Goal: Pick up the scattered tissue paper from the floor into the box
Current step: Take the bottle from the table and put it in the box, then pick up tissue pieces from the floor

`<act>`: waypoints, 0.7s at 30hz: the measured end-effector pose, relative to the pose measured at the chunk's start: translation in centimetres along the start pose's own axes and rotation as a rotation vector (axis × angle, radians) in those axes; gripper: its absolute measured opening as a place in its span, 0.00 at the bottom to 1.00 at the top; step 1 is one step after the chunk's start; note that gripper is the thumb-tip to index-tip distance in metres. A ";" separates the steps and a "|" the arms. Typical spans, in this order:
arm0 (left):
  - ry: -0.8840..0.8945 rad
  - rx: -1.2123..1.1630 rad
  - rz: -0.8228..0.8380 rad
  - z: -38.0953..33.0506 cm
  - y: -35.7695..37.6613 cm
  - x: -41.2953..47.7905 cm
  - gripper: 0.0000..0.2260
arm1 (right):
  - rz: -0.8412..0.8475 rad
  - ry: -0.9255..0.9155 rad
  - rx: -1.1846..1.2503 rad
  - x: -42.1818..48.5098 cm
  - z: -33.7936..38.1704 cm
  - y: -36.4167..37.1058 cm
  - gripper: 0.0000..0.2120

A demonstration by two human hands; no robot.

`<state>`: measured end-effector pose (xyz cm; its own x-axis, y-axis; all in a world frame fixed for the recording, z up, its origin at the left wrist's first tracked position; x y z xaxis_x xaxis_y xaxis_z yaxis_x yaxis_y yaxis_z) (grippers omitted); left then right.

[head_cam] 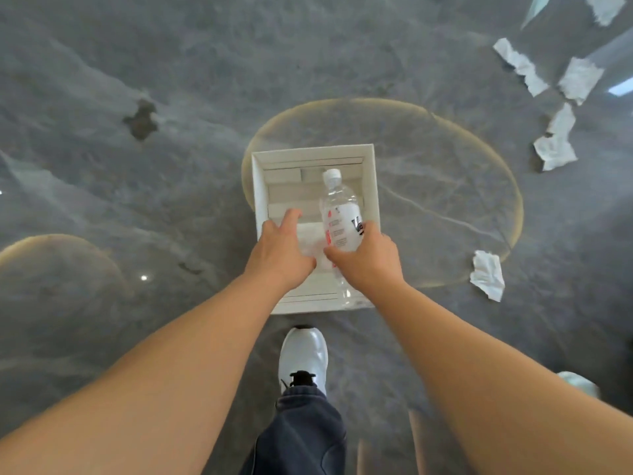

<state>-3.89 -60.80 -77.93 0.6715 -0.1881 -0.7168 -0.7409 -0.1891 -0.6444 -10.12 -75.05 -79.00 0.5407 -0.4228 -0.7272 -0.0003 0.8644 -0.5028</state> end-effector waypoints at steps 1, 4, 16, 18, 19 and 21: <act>-0.002 0.004 -0.009 0.3 0.0 0.3 0.31 | -0.007 0.004 0.007 0.4 -0.2 0.1 0.32; -0.041 0.085 -0.030 1.1 -0.7 0.0 0.26 | 0.010 0.059 -0.015 0.3 -1.0 -0.4 0.38; 0.110 0.379 0.105 -11.9 -2.0 -5.6 0.16 | 0.017 0.234 -0.116 -6.5 -7.3 -14.3 0.23; 0.169 0.415 0.131 -15.9 -0.8 -6.0 0.14 | -0.005 0.286 -0.095 -6.5 -9.6 -17.3 0.23; 0.195 0.432 0.148 -17.9 0.0 -6.1 0.14 | -0.006 0.308 -0.099 -6.6 -10.8 -18.7 0.23; 0.239 0.470 0.175 -21.4 1.9 -6.4 0.15 | 0.008 0.338 -0.108 -6.4 -13.0 -21.4 0.23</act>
<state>-9.34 -80.55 -68.86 0.4820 -0.4022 -0.7784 -0.7312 0.3050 -0.6102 -24.50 -94.36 -69.70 0.2313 -0.4983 -0.8356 -0.1020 0.8417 -0.5302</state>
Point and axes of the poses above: each hand's wrist, its own x-axis towards the middle knuckle, its own y-axis out of the palm, z = x × y, the point moved 4 cm from there along x, towards the middle knuckle, and after that the axes turned 7 degrees about x, right-handed, at the moved point
